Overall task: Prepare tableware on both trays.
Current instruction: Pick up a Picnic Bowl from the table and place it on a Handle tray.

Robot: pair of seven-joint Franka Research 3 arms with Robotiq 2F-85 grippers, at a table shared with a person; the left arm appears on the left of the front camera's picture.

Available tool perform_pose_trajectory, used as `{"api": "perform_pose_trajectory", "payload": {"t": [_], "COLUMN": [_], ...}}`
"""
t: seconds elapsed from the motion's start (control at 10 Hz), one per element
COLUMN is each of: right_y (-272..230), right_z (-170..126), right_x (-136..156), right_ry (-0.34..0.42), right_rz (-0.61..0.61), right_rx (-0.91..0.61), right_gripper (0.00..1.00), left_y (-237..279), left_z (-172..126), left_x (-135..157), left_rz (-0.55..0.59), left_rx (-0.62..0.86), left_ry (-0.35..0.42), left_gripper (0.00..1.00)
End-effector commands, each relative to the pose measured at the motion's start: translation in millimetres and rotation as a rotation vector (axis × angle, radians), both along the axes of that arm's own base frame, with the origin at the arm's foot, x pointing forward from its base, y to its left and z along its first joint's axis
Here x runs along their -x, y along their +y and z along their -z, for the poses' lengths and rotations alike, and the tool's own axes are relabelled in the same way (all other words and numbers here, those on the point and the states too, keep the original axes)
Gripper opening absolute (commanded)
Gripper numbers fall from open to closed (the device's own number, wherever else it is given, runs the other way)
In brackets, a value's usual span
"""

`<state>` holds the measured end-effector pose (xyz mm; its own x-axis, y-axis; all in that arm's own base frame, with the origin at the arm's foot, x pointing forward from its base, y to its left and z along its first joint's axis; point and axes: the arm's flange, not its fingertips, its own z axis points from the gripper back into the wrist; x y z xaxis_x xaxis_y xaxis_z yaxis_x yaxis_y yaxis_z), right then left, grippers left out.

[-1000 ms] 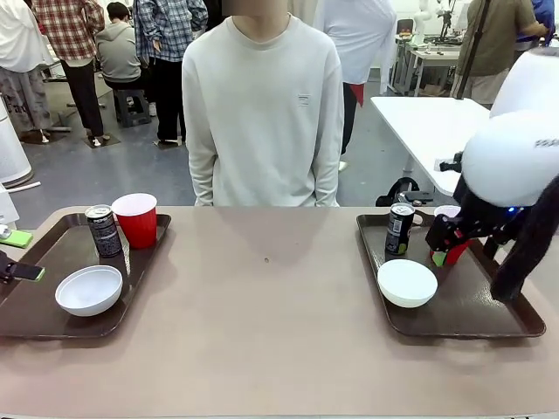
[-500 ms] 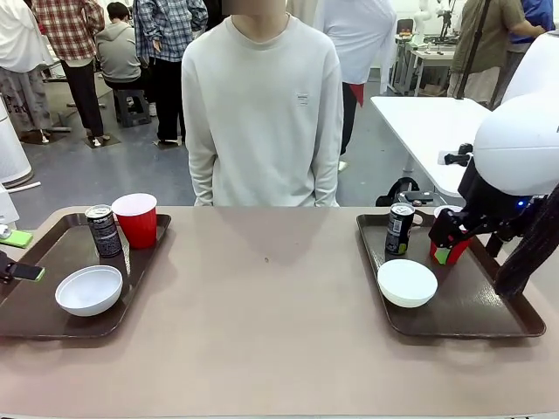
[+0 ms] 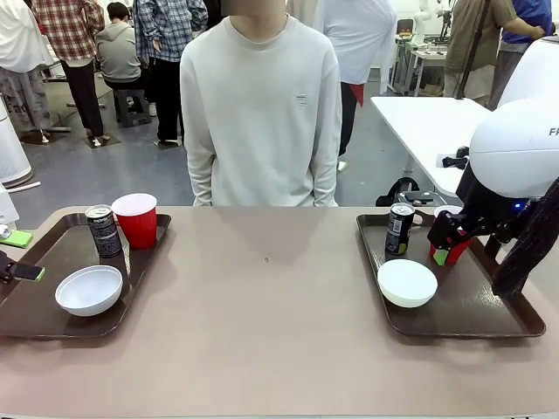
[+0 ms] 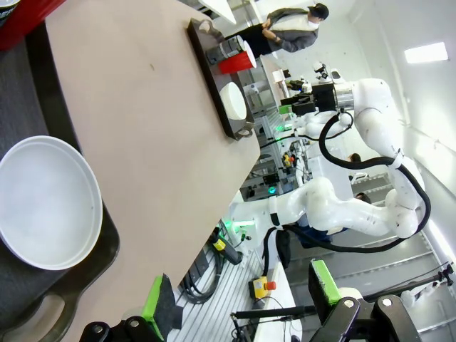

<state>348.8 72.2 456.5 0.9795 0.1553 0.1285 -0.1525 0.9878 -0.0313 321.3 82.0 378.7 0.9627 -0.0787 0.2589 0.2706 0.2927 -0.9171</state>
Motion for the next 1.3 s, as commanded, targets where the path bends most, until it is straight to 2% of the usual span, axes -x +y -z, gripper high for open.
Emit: {"api": "perform_pose_trajectory", "payload": {"t": [0.0, 0.3, 0.4, 0.5, 0.6, 0.7, 0.8, 1.0, 1.1, 1.2], "right_y": [0.6, 0.0, 5.2, -4.0, -37.3, -59.2, -65.5, -62.1, -61.9, -60.1], "right_z": [1.1, -0.1, -12.2, -22.6, -26.9, -22.0, -18.2, 8.1, 25.4, 45.2], "right_x": [-1.8, 0.0, 20.3, 40.7, 63.3, 77.5, 87.9, 101.0, 97.4, 92.7], "right_ry": [-0.015, 0.0, 0.096, 0.085, 0.115, 0.119, 0.08, 0.101, 0.108, 0.152], "right_rz": [0.008, 0.0, -0.065, -0.078, -0.097, -0.079, 0.028, 0.028, 0.051, 0.08], "right_rx": [0.013, 0.0, -0.257, -0.408, -0.645, -0.826, -1.053, -1.25, -1.314, -1.361], "right_gripper": [1.0, 1.0, 1.0, 1.0, 1.0, 1.0, 1.0, 1.0, 1.0, 1.0], "left_y": [3.0, 3.0, 3.0, 3.0, 3.0, 3.0, 3.0, 3.0, 3.0, 3.0], "left_z": [-0.1, -0.1, -0.1, -0.1, -0.1, -0.1, -0.1, -0.1, -0.1, -0.1], "left_x": [2.7, 2.7, 2.7, 2.7, 2.7, 2.7, 2.7, 2.7, 2.7, 2.7], "left_rz": [0.012, 0.012, 0.012, 0.012, 0.012, 0.012, 0.012, 0.012, 0.012, 0.012], "left_rx": [0.005, 0.005, 0.005, 0.005, 0.005, 0.005, 0.005, 0.005, 0.005, 0.005], "left_ry": [-0.014, -0.014, -0.014, -0.014, -0.014, -0.014, -0.014, -0.014, -0.014, -0.014], "left_gripper": [1.0, 1.0, 1.0, 1.0, 1.0, 1.0, 1.0, 1.0, 1.0, 1.0]}}
